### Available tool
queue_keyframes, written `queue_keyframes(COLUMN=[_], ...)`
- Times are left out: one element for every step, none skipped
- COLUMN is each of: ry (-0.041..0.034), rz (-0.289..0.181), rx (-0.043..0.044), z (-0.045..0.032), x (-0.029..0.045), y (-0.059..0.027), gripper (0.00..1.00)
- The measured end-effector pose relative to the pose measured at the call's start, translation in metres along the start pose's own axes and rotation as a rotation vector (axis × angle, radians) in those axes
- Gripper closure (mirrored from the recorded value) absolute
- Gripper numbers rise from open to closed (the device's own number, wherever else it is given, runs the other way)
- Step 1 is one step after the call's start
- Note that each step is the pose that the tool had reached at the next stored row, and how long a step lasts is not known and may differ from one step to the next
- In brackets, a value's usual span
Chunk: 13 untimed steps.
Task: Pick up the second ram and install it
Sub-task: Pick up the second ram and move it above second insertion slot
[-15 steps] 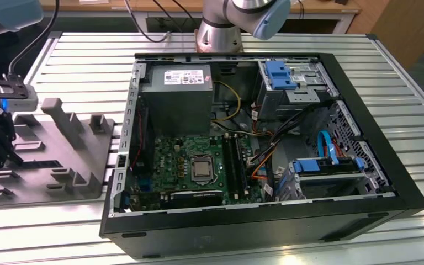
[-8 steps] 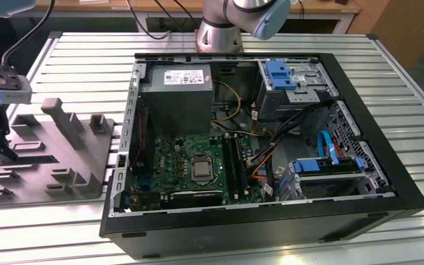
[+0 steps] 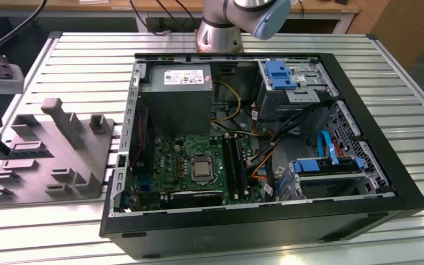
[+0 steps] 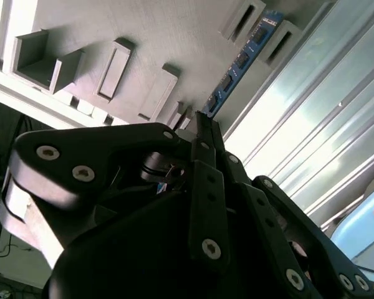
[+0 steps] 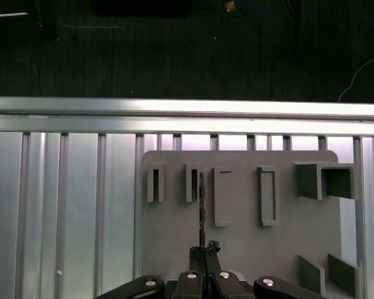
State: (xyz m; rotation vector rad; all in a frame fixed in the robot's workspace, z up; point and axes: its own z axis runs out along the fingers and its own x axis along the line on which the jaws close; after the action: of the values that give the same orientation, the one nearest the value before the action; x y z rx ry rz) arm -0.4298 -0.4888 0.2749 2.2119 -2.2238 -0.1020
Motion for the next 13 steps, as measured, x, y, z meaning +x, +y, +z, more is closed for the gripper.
queue_keyframes(ry=[-0.0001,-0.0001,0.0,0.0,0.0,-0.0001,-0.0001,-0.0001,-0.0001,0.0,0.0,-0.0001,0.0], rz=[0.0,0.0,0.0,0.0,0.0,0.0,0.0,0.0,0.0,0.0,0.0,0.0,0.0], rx=[0.0,0.0001,0.0,0.0,0.0,0.0,0.0,0.0001,0.0,0.0,0.0,0.0,0.0], z=[-0.0022,-0.0049,-0.0074,-0.0101,-0.0127,-0.0154,-0.0179,-0.0205,-0.0233,-0.026,-0.0286,-0.0311,-0.0337], x=[-0.0001,-0.0002,-0.0003,-0.0004,-0.0005,-0.0007,-0.0008,-0.0009,-0.001,-0.0011,-0.0012,-0.0014,-0.0015], y=[0.0001,0.0002,0.0004,0.0005,0.0006,0.0008,0.0009,0.001,0.0011,0.0012,0.0014,0.0015,0.0016], gripper=[0.89,0.89,0.89,0.89,0.89,0.89,0.89,0.89,0.89,0.89,0.89,0.89,0.89])
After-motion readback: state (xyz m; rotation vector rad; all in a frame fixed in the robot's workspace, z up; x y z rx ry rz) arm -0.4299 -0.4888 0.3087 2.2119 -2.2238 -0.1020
